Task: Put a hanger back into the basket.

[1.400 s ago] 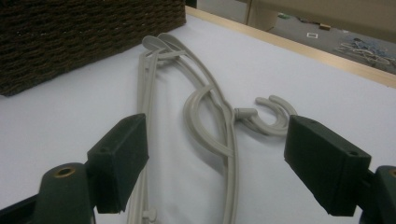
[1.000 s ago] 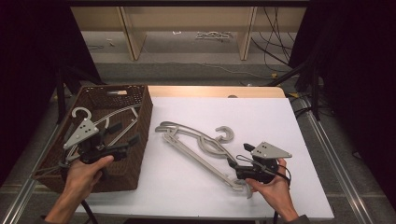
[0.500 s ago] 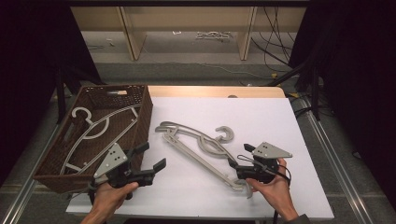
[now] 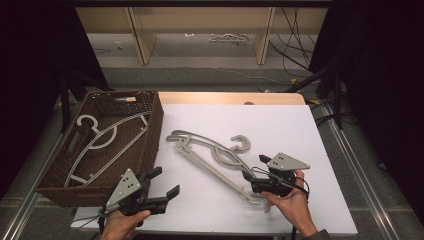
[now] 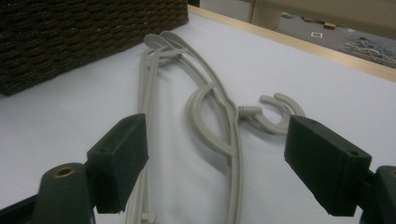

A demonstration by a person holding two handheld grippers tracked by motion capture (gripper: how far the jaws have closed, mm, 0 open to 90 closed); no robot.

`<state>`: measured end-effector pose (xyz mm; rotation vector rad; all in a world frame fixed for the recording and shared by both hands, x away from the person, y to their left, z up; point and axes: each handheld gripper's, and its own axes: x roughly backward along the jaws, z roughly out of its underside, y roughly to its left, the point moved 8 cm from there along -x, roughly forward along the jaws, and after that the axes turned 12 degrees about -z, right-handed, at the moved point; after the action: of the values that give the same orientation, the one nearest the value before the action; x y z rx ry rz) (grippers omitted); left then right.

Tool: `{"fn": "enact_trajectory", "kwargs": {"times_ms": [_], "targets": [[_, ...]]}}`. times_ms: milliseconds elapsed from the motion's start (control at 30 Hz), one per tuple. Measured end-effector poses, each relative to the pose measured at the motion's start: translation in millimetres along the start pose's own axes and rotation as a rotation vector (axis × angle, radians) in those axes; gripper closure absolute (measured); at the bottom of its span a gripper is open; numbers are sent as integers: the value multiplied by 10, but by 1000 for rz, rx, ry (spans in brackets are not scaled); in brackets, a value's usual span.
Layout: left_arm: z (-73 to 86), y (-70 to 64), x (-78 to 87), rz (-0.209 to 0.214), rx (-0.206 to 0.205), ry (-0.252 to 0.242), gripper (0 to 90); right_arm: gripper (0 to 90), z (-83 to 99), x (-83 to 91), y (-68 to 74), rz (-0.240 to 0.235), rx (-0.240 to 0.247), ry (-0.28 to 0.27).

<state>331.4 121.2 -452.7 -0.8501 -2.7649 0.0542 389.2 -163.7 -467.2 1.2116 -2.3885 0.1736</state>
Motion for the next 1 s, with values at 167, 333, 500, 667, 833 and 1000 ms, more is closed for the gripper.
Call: {"fn": "enact_trajectory", "kwargs": {"times_ms": [167,333,500,667,833,1000], "targets": [[34,0,-1,-15,-35,6,162,225,-1,-16,-20,13,9,11],[35,-4,12,-18,-25,10,162,225,36,-93,-42,11,4,62],[42,0,-12,-21,-36,16,162,252,97,-279,-155,-9,11,143],[47,-7,-33,-15,-44,18,162,287,193,-387,-219,-28,21,230],[54,-22,-43,-14,-62,19,163,362,210,-517,-306,-16,29,313],[54,-45,-45,-7,-70,17,165,436,264,-623,-380,-9,-2,363]]}}
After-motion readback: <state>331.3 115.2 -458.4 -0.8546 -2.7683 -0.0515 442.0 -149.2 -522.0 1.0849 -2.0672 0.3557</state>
